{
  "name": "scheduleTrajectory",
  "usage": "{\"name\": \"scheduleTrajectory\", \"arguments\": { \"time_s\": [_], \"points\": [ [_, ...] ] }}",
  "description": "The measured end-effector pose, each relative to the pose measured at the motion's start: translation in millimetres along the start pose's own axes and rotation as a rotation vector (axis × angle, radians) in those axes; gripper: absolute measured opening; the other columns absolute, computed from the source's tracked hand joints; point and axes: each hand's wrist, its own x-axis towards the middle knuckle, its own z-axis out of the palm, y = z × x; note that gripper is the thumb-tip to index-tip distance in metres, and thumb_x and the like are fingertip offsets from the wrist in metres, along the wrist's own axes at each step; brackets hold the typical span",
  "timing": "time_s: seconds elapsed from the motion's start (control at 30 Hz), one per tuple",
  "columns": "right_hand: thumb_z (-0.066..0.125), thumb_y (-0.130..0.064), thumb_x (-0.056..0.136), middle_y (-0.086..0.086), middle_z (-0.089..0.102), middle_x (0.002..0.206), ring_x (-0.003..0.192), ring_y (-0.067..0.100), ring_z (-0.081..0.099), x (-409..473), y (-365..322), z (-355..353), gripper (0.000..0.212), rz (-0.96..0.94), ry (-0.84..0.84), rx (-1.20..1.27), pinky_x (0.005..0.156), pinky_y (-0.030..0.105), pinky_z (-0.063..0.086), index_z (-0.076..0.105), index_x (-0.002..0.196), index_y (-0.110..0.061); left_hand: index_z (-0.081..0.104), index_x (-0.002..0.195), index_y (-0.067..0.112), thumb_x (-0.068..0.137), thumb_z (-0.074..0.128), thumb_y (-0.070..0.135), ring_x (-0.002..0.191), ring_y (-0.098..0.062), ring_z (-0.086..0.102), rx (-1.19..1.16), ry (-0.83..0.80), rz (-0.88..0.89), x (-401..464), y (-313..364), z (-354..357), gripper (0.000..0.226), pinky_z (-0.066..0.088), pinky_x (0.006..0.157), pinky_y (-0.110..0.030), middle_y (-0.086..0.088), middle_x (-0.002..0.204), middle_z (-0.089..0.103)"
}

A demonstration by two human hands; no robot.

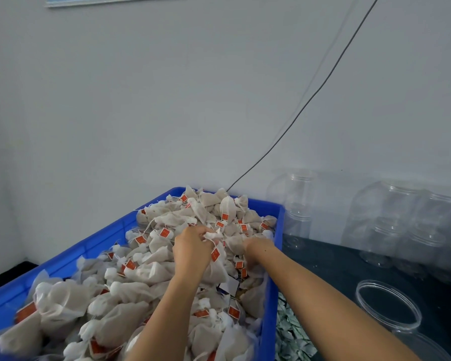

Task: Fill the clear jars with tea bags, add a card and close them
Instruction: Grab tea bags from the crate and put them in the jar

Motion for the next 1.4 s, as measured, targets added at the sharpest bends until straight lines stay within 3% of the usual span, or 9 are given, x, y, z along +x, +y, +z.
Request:
{"name": "scheduleTrajectory", "arguments": {
  "time_s": [0.13,0.37,0.47,0.53,0.67,0.83,1.0,1.2,1.4],
  "points": [
    [0.069,-0.022,0.085,0.012,0.042,0.144,0.134,0.031,0.041,-1.8,-2.9,1.1,0.069,0.014,-0.064,0.098,0.110,0.043,0.033,0.035,0.144,-0.010,0.071,0.113,0.019,0.088,0.068,0.012,0.054,-0.002,0.050,-0.016,0.001,-0.018,2.4,-2.0,1.6,0.025,0.031,0.041,-0.007,0.000,0.083,0.065],
    [0.062,-0.004,0.087,0.014,0.061,0.117,0.099,0.024,0.059,-12.7,3.4,-9.6,0.037,-0.096,-0.049,0.455,0.092,0.033,0.051,0.056,0.123,-0.008,0.072,0.113,0.020,0.090,0.066,0.012,0.058,-0.002,0.050,-0.014,0.007,-0.022,2.0,-2.0,1.4,0.026,0.031,0.046,-0.012,0.001,0.081,0.061],
    [0.061,-0.005,0.089,0.005,0.062,0.099,0.091,0.018,0.060,-19.6,9.2,-8.0,0.014,-0.246,0.115,0.753,0.077,0.026,0.053,0.061,0.093,-0.018,0.071,0.114,0.023,0.091,0.065,0.013,0.055,-0.002,0.050,-0.028,-0.027,-0.030,2.8,-2.1,2.1,0.026,0.033,0.045,-0.012,-0.006,0.099,0.070],
    [0.063,-0.006,0.088,-0.002,0.059,0.087,0.081,0.012,0.059,-25.1,10.9,-8.4,0.018,-0.306,0.119,0.867,0.066,0.021,0.051,0.058,0.084,-0.022,0.072,0.112,0.024,0.091,0.066,0.015,0.061,-0.005,0.054,-0.030,-0.053,-0.038,2.6,-2.4,2.6,0.024,0.035,0.048,-0.015,-0.005,0.114,0.069],
    [0.068,-0.009,0.087,0.000,0.063,0.090,0.082,0.013,0.062,-33.0,14.0,-10.9,0.011,-0.348,0.094,0.942,0.068,0.025,0.055,0.065,0.093,-0.017,0.071,0.112,0.020,0.090,0.067,0.015,0.081,-0.012,0.059,0.018,-0.105,-0.055,1.9,-5.0,1.0,0.023,0.043,0.061,-0.021,-0.005,0.116,0.068],
    [0.069,0.000,0.083,0.002,0.064,0.095,0.084,0.010,0.063,-44.8,18.1,-14.6,0.030,-0.392,0.120,1.096,0.069,0.019,0.054,0.059,0.111,-0.008,0.073,0.100,0.012,0.082,0.076,0.026,0.075,-0.015,0.058,0.138,-0.201,-0.065,-0.7,-7.8,2.1,0.023,0.044,0.061,-0.024,-0.004,0.091,0.068],
    [0.072,0.001,0.078,0.000,0.063,0.096,0.095,0.019,0.064,-56.8,15.4,-13.5,0.033,-0.514,0.313,1.110,0.087,0.035,0.057,0.061,0.104,-0.015,0.070,0.081,0.010,0.073,0.081,0.038,0.059,-0.011,0.048,0.122,-0.222,-0.063,-3.1,-2.3,2.3,0.032,0.039,0.054,-0.022,0.001,0.067,0.058],
    [0.070,-0.005,0.083,-0.004,0.061,0.095,0.087,0.007,0.061,-65.7,2.6,-8.5,0.037,-0.606,0.340,1.207,0.076,0.020,0.055,0.054,0.112,-0.021,0.049,0.052,0.018,0.078,0.079,0.028,0.046,-0.009,0.036,0.073,-0.133,-0.062,-6.5,0.2,1.7,0.041,0.026,0.044,-0.020,0.005,0.050,0.044],
    [0.047,0.009,0.089,-0.004,0.066,0.099,0.087,0.007,0.066,-57.4,3.1,-9.6,0.035,-0.568,0.222,1.264,0.076,0.024,0.056,0.050,0.112,-0.017,0.069,0.076,-0.002,0.086,0.070,0.015,0.052,-0.015,0.043,0.038,-0.163,-0.112,-5.2,-7.3,4.2,0.020,0.033,0.051,-0.025,-0.007,0.061,0.055]
  ]
}}
